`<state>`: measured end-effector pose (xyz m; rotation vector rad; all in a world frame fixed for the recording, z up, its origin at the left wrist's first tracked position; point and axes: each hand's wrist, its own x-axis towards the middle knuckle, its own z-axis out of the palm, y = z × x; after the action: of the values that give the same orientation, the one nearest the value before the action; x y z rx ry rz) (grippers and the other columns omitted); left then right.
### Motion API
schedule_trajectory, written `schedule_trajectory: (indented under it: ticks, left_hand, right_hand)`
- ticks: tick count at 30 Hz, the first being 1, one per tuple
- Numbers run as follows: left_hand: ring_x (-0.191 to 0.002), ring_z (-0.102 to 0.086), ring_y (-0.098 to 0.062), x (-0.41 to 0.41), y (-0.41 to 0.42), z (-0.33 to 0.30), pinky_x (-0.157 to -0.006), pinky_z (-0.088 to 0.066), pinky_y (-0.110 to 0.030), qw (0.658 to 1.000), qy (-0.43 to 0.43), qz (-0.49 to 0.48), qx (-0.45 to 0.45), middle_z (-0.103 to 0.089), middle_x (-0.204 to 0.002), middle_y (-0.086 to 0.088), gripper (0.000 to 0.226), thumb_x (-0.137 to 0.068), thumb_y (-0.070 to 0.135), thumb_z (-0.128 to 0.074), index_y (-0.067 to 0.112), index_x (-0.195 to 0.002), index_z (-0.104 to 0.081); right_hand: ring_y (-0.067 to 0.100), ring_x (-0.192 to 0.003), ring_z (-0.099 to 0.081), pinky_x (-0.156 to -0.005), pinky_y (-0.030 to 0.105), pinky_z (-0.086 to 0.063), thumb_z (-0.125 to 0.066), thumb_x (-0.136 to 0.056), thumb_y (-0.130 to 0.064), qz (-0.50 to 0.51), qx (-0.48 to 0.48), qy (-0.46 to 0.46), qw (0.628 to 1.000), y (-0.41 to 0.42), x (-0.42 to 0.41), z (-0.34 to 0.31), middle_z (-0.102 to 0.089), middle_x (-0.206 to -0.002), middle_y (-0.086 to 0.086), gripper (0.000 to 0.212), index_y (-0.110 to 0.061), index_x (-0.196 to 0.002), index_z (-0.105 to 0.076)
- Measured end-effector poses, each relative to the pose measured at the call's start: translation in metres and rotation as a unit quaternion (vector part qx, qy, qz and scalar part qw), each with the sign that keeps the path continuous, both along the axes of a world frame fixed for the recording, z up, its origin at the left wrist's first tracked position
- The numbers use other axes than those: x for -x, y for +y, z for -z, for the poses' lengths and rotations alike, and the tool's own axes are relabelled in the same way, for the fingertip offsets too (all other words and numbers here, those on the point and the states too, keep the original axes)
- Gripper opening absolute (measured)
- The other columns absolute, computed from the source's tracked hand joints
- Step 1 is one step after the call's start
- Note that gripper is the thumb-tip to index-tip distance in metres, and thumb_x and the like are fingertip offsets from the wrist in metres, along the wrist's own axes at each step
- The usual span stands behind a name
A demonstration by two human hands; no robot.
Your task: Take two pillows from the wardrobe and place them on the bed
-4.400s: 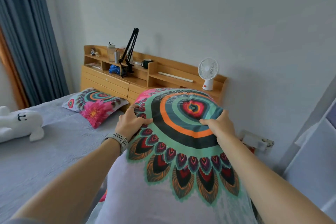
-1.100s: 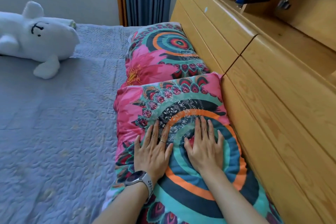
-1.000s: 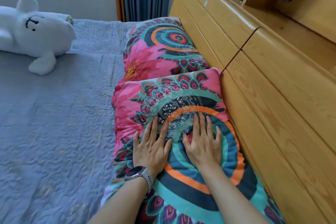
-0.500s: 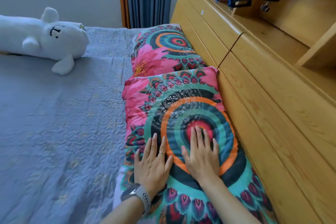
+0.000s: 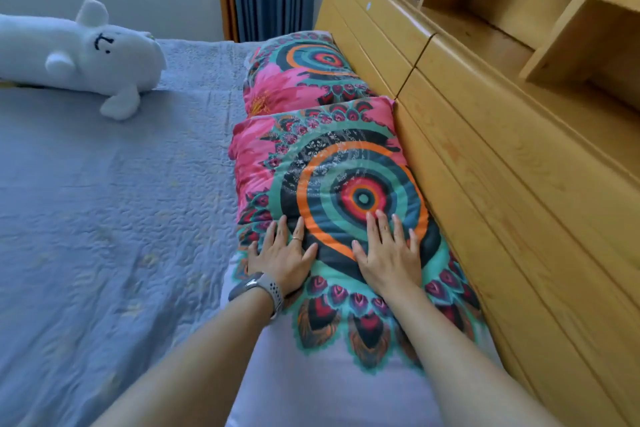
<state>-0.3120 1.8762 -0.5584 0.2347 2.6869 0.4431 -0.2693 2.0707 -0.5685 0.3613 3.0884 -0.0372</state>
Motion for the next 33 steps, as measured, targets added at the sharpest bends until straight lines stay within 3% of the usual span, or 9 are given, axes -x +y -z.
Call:
schedule_trajectory:
  ticks: [4, 9, 15, 17, 20, 24, 33]
  left_hand:
    - [-0.149, 0.009, -0.018, -0.005, -0.001, -0.002, -0.117, -0.005, -0.055, 1.0, 0.014, 0.002, 0.011, 0.01, -0.163, 0.003, 0.068, -0.093, 0.064, -0.017, 0.038, -0.153, 0.003]
    - [-0.148, 0.014, -0.017, -0.03, -0.001, -0.01, -0.117, -0.003, -0.051, 0.993, 0.114, -0.022, -0.001, 0.008, -0.164, -0.001, 0.072, -0.089, 0.068, -0.016, 0.039, -0.153, -0.002]
    - [-0.149, 0.006, -0.02, -0.049, 0.0, 0.004, -0.117, -0.005, -0.05, 0.999, 0.043, 0.009, 0.005, 0.004, -0.164, -0.003, 0.071, -0.089, 0.065, -0.019, 0.04, -0.152, 0.0]
    - [-0.149, 0.007, -0.018, -0.056, -0.002, -0.001, -0.116, -0.002, -0.049, 0.996, 0.091, -0.013, -0.004, 0.003, -0.164, -0.002, 0.068, -0.091, 0.061, -0.021, 0.039, -0.153, -0.005]
    - [-0.149, 0.009, -0.017, -0.089, -0.011, 0.006, -0.117, 0.0, -0.043, 0.986, 0.161, -0.034, -0.017, 0.002, -0.164, -0.002, 0.067, -0.092, 0.061, -0.022, 0.039, -0.153, -0.006]
    - [-0.149, 0.008, -0.018, -0.096, -0.015, 0.027, -0.118, -0.004, -0.044, 0.995, 0.097, 0.011, -0.001, 0.008, -0.164, 0.0, 0.068, -0.092, 0.063, -0.018, 0.042, -0.151, 0.006]
    - [-0.149, 0.013, -0.018, -0.081, -0.017, 0.029, -0.118, 0.0, -0.046, 0.999, 0.022, 0.034, 0.0, 0.015, -0.163, 0.001, 0.072, -0.088, 0.068, -0.015, 0.042, -0.15, 0.012]
  right_hand:
    - [0.022, -0.152, 0.001, -0.12, 0.05, -0.004, -0.015, -0.096, -0.062, -0.004, 0.017, -0.013, 1.0, 0.001, -0.002, -0.002, -0.002, -0.165, -0.005, 0.071, -0.027, -0.156, -0.001]
    - [0.022, -0.152, 0.001, -0.118, 0.051, -0.008, -0.016, -0.095, -0.062, 0.039, 0.039, 0.03, 0.998, -0.007, -0.03, -0.013, -0.002, -0.165, -0.005, 0.072, -0.027, -0.156, -0.002]
    - [0.021, -0.152, 0.0, -0.12, 0.049, -0.007, -0.018, -0.096, -0.06, 0.035, 0.019, -0.004, 0.999, -0.01, -0.047, 0.005, -0.005, -0.165, -0.005, 0.071, -0.024, -0.156, -0.006]
    - [0.02, -0.152, 0.001, -0.12, 0.05, -0.006, -0.019, -0.096, -0.061, 0.036, 0.033, -0.013, 0.999, -0.01, -0.05, -0.002, -0.003, -0.165, -0.006, 0.072, -0.023, -0.156, -0.005]
    - [0.023, -0.151, -0.009, -0.117, 0.053, -0.013, -0.028, -0.096, -0.057, 0.078, 0.043, 0.052, 0.995, -0.01, -0.073, -0.005, -0.011, -0.165, -0.004, 0.072, -0.021, -0.156, -0.012]
    - [0.023, -0.15, -0.019, -0.116, 0.052, -0.019, -0.034, -0.096, -0.055, 0.111, 0.003, 0.059, 0.992, -0.006, -0.109, 0.013, -0.022, -0.163, -0.003, 0.07, -0.02, -0.155, -0.02]
    - [0.019, -0.152, -0.003, -0.119, 0.051, -0.009, -0.023, -0.096, -0.059, 0.115, 0.036, -0.067, 0.99, 0.002, -0.098, 0.003, -0.003, -0.165, -0.008, 0.071, -0.024, -0.156, -0.005]
